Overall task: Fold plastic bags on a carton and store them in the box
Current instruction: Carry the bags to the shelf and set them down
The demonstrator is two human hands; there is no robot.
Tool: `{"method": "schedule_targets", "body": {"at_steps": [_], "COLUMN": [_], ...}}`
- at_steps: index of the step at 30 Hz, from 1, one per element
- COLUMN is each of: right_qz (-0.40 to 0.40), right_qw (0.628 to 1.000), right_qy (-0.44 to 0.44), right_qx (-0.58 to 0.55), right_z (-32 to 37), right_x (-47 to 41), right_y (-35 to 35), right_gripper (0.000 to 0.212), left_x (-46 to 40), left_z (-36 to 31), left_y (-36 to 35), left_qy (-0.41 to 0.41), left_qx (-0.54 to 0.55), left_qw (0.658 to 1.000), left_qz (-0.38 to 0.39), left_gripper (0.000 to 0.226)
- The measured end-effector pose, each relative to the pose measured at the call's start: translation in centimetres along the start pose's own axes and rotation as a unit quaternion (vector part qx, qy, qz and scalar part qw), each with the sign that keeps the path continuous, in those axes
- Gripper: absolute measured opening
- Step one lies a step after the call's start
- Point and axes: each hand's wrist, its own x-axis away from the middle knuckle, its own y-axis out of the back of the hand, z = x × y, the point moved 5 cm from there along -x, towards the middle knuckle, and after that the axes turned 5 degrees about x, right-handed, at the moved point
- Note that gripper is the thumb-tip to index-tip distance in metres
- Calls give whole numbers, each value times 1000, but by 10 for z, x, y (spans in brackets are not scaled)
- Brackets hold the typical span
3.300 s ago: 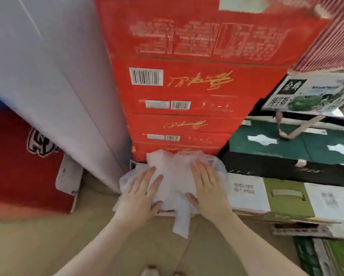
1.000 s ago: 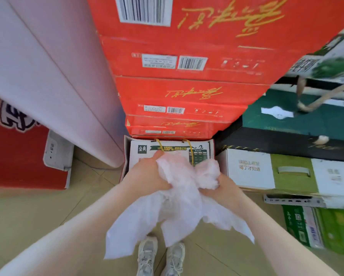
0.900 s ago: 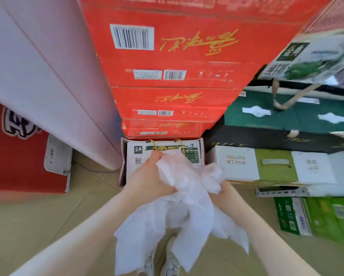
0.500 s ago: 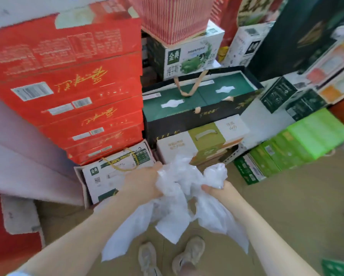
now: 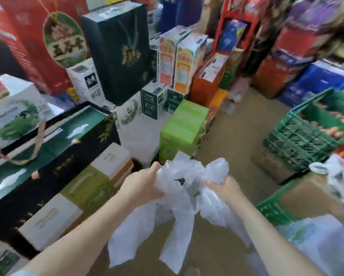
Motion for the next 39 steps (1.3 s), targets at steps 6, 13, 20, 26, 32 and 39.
{"method": "schedule_targets", "body": {"at_steps": [6,13,20,26,32,39], "right_qz": [-95,-146,-97,-167,-231,-222], "right_qw": [969,844,866,894,902,886], "right_qy": [37,133,67,29,-4,8], "right_qx": [224,499,486,415,364,408], "right_z": [-13,9,24,59,69,108], "right_x": [-94,-221,-402,-547,-704,-902], "right_y": [148,250,346,466,589,735], "right_gripper": [26,30,32,46,52,33], "left_x": [-144,-306,-519,-704,-892,-1096], "left_z": [-146,-239,-319,-403,-490,-590], "left_y": [-30,-24,-13,12,21,37], "left_qy": [-65,-106,-182,-224,-197,-198], "left_qx": [-13,-66,-128,-118,-75,-159], "left_qw": [996,991,971,963,976,966], "left_qz": [57,51,82,97,51,54], "left_gripper": [65,55,46,56,73,49]}}
